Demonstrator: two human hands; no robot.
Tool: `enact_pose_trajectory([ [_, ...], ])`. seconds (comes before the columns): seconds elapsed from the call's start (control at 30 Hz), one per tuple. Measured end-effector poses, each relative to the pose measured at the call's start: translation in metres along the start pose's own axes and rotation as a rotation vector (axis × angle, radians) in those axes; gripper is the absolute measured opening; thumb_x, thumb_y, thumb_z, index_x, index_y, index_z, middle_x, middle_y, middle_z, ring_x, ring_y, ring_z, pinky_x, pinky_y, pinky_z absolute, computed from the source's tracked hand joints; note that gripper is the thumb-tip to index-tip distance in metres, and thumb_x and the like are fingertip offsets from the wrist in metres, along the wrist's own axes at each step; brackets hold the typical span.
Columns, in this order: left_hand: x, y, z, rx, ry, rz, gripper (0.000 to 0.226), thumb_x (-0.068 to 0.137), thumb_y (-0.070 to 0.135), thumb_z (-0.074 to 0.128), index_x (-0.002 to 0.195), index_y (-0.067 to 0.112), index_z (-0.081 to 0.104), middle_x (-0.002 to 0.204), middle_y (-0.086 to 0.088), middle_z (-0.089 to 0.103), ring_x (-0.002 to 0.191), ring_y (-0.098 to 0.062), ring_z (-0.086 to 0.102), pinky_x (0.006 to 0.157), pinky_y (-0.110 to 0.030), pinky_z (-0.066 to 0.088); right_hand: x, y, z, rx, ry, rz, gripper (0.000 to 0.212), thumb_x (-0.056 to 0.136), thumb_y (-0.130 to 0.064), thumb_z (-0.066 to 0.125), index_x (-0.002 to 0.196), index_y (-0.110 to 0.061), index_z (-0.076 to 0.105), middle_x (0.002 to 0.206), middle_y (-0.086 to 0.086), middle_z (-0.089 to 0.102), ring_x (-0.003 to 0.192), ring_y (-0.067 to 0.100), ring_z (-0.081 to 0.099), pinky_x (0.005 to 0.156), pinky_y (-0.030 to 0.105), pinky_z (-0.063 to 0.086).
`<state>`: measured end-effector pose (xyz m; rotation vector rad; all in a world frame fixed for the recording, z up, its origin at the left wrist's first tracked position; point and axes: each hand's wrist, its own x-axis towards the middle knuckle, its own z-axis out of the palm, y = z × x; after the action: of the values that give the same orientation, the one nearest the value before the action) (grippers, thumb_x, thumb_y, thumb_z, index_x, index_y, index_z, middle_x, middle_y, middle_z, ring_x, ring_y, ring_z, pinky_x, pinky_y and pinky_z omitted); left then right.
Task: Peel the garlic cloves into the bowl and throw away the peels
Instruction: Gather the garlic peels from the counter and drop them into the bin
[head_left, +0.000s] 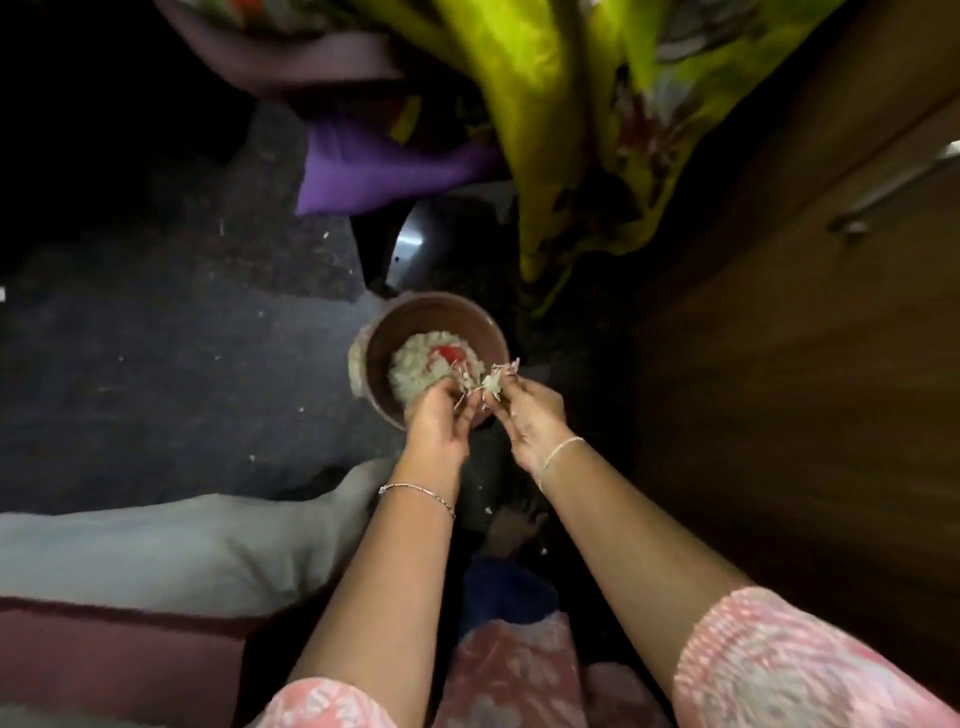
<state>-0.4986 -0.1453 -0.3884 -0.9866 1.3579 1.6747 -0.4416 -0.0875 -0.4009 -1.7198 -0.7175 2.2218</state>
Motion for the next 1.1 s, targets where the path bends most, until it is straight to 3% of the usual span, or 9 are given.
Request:
enact_pose_trajectory([
  [0.13,0.078,0.000,-0.019,-0.044,0.101,-0.004,0.020,0.097,-0.004,0.043,0.102,0.008,0.059,0.096,-0.012,0.059,0.072,-0.014,0.056,0.047,-0.020,0.054,0.068,0.032,0.021,-0.159,0.015,0.014,0.015,0.097,0.002,0.051,0.107,0.006,0.062,0.091,0.012,0.061,0.074,0.015,0.059,0.055,0.013,0.054],
  [0.23,0.113,0.003,-0.031,-0.011,0.107,0.035,0.032,0.097,-0.010,0.038,0.089,0.013,0.058,0.081,-0.006,0.060,0.066,-0.011,0.060,0.054,-0.017,0.054,0.098,0.048,0.034,-0.277,0.003,0.010,0.029,0.090,0.018,0.050,0.118,0.012,0.058,0.105,0.019,0.060,0.091,0.025,0.060,0.057,0.012,0.055],
  [0.37,0.137,0.010,-0.036,0.041,0.102,0.077,0.024,0.091,-0.014,0.052,0.079,0.006,0.058,0.049,0.001,0.063,0.040,-0.004,0.059,0.047,-0.015,0.052,0.122,0.060,0.044,-0.477,0.018,-0.072,0.020,0.078,0.012,0.071,0.079,-0.006,0.064,0.077,0.011,0.064,0.068,0.019,0.063,0.057,0.021,0.058],
  [0.47,0.152,0.011,-0.035,0.099,0.119,0.093,0.020,0.087,-0.005,0.065,0.072,0.006,0.058,0.046,0.003,0.062,0.037,-0.006,0.056,0.042,-0.016,0.049,0.134,0.060,0.052,-0.844,0.049,-0.231,0.019,0.072,-0.010,0.083,0.068,-0.011,0.065,0.072,0.006,0.067,0.069,0.022,0.064,0.067,0.032,0.056],
  [0.63,0.173,0.010,-0.031,0.275,0.219,0.152,0.031,0.084,0.013,0.075,0.064,0.010,0.051,0.052,-0.005,0.057,0.045,-0.015,0.050,0.034,-0.019,0.045,0.146,0.056,0.061,-1.226,-0.038,-0.393,0.024,0.090,-0.020,0.065,0.072,-0.004,0.062,0.081,0.019,0.068,0.076,0.033,0.060,0.066,0.033,0.044],
  [0.77,0.189,0.012,-0.028,0.182,0.219,0.075,0.020,0.091,-0.012,0.054,0.077,0.002,0.052,0.070,-0.011,0.056,0.045,-0.015,0.056,0.037,-0.019,0.048,0.174,0.072,0.062,-1.281,-0.104,-0.343,0.018,0.086,-0.009,0.058,0.070,-0.012,0.064,0.084,0.018,0.071,0.082,0.037,0.068,0.077,0.046,0.056],
  [0.87,0.195,0.016,-0.030,0.109,0.198,0.044,0.032,0.094,-0.020,0.034,0.075,-0.003,0.053,0.075,-0.015,0.055,0.061,-0.020,0.055,0.040,-0.018,0.051,0.180,0.074,0.060,-1.252,-0.156,-0.284,0.022,0.081,0.003,0.065,0.092,-0.014,0.076,0.096,0.009,0.073,0.094,0.030,0.068,0.087,0.042,0.056],
  [1.0,0.190,0.016,-0.028,0.114,0.184,0.049,0.023,0.087,-0.020,0.053,0.074,-0.001,0.057,0.070,-0.013,0.060,0.052,-0.015,0.058,0.041,-0.018,0.051,0.171,0.063,0.063,-1.192,-0.104,-0.287,0.011,0.081,-0.002,0.071,0.079,-0.012,0.076,0.087,0.008,0.074,0.083,0.026,0.070,0.081,0.040,0.058],
  [1.1,0.189,0.015,-0.027,0.102,0.207,0.065,0.019,0.081,-0.018,0.063,0.073,-0.002,0.057,0.071,-0.013,0.062,0.038,-0.010,0.058,0.039,-0.018,0.049,0.164,0.054,0.065,-1.191,-0.065,-0.306,0.030,0.079,-0.011,0.078,0.058,-0.021,0.059,0.082,0.006,0.072,0.076,0.021,0.066,0.074,0.031,0.055],
])
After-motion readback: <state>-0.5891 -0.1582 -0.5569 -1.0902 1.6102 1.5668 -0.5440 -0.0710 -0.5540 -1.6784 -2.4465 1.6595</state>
